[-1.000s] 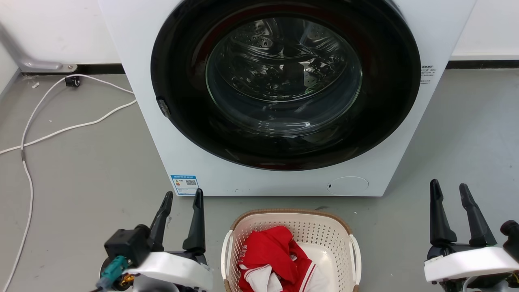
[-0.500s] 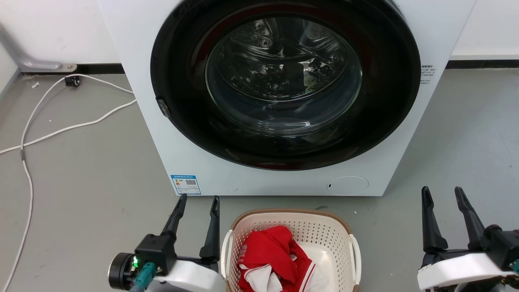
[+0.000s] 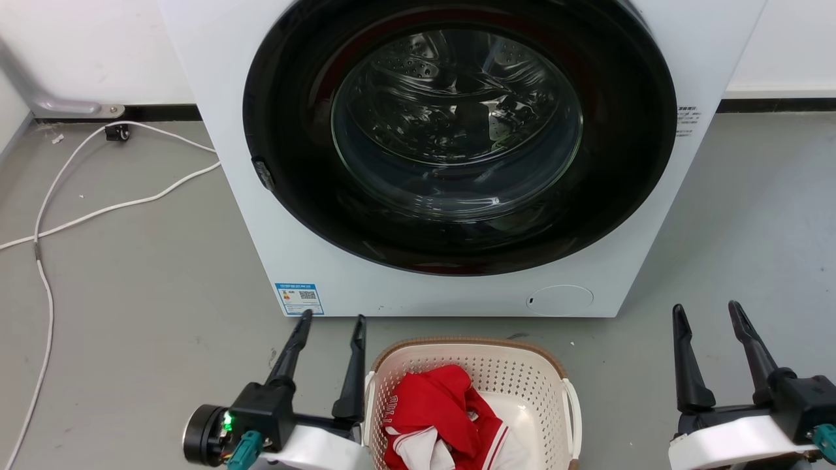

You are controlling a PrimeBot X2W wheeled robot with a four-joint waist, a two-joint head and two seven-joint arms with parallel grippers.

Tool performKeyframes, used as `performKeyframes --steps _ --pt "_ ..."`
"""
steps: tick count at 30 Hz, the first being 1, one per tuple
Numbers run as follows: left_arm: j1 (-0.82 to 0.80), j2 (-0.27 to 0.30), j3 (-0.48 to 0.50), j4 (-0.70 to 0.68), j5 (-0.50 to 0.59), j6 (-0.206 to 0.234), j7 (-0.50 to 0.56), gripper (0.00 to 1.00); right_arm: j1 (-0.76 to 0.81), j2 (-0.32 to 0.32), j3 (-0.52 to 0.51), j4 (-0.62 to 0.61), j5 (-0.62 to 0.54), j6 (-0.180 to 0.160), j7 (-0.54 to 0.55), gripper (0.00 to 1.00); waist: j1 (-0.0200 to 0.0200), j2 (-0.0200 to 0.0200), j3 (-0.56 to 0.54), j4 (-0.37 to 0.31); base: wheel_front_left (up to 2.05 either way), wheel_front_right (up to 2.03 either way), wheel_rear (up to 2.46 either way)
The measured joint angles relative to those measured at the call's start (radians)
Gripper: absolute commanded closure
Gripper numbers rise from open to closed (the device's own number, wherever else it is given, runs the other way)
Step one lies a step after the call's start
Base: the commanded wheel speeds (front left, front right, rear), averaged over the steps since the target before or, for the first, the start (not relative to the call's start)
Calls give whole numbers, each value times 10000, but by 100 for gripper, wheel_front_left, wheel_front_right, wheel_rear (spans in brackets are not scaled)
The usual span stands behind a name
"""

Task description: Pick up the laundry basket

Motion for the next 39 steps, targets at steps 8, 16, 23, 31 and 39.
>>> performKeyframes --steps 8,16,23,31,39 --pt "226 -416 646 33 29 -529 -150 0 68 -2 -176 316 1104 0 -169 0 0 0 6 -13 0 0 0" --pt "373 -642 872 391 742 -752 -282 0 70 -2 -180 403 763 0 -303 0 0 0 -1 -13 0 0 0" --pt "374 -696 635 531 1789 -876 -384 0 90 -2 -102 345 125 0 -426 0 0 0 -16 5 0 0 0" --pt "374 -723 754 560 1707 -895 -397 0 98 -2 -59 280 127 0 -426 0 0 0 -17 2 0 0 0" --pt "378 -750 779 621 1708 -980 -397 0 110 -2 -2 336 138 0 -426 0 0 0 -44 -24 0 0 0"
